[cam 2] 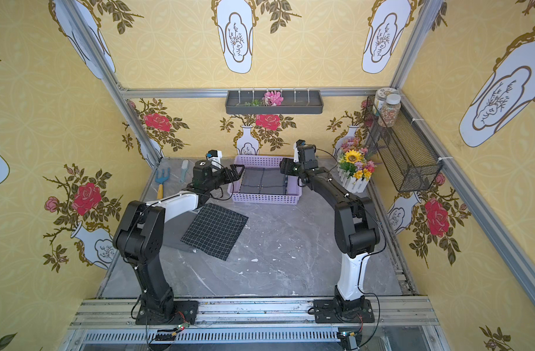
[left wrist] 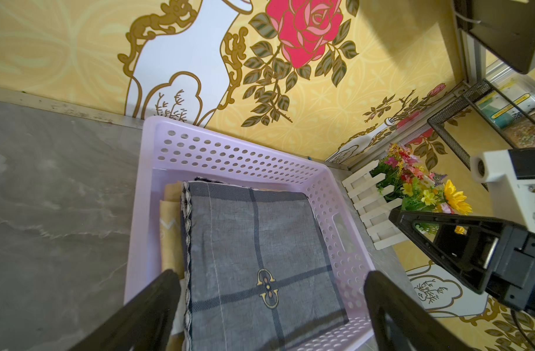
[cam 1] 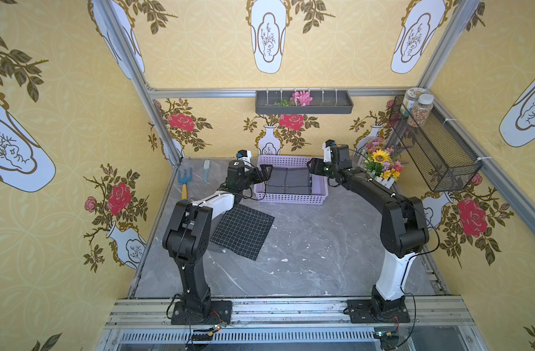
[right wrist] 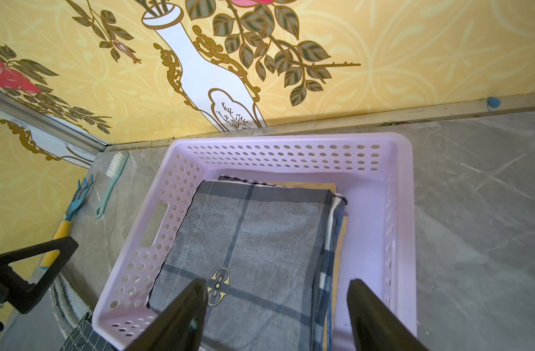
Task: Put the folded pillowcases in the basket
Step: Place the pillowcase in the basket, then move the pillowcase to the center of the board.
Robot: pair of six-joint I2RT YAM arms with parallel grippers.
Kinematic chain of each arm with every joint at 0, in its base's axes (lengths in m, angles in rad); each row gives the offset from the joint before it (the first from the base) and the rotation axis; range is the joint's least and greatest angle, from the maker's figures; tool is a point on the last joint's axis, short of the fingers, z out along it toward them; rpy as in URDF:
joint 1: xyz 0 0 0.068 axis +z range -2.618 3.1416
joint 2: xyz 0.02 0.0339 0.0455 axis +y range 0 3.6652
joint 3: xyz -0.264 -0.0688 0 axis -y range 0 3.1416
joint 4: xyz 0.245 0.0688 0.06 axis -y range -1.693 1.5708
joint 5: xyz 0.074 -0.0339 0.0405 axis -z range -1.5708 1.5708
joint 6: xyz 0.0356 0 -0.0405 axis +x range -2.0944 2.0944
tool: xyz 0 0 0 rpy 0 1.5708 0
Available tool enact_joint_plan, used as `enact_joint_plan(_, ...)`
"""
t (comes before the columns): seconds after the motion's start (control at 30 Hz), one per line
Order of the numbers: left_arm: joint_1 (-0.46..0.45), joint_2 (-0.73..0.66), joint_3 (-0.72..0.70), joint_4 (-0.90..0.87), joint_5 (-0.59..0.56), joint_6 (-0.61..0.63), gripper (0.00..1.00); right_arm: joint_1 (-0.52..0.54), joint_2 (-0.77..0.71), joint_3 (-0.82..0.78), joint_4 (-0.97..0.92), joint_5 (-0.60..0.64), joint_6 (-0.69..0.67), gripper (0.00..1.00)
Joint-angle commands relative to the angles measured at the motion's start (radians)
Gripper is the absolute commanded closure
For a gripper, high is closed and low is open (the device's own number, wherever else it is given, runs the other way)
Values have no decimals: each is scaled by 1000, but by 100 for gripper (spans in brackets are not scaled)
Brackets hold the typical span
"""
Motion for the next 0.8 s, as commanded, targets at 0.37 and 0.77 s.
enact_joint_plan(0.37,2,-467,-494,-12,-51,-30,0,287,-199,-278,-83,140,12,17)
enact_joint_plan(0.77,1,-932,-760,-218,-96,-69,0,620,-180,-364,-18,222,186,17)
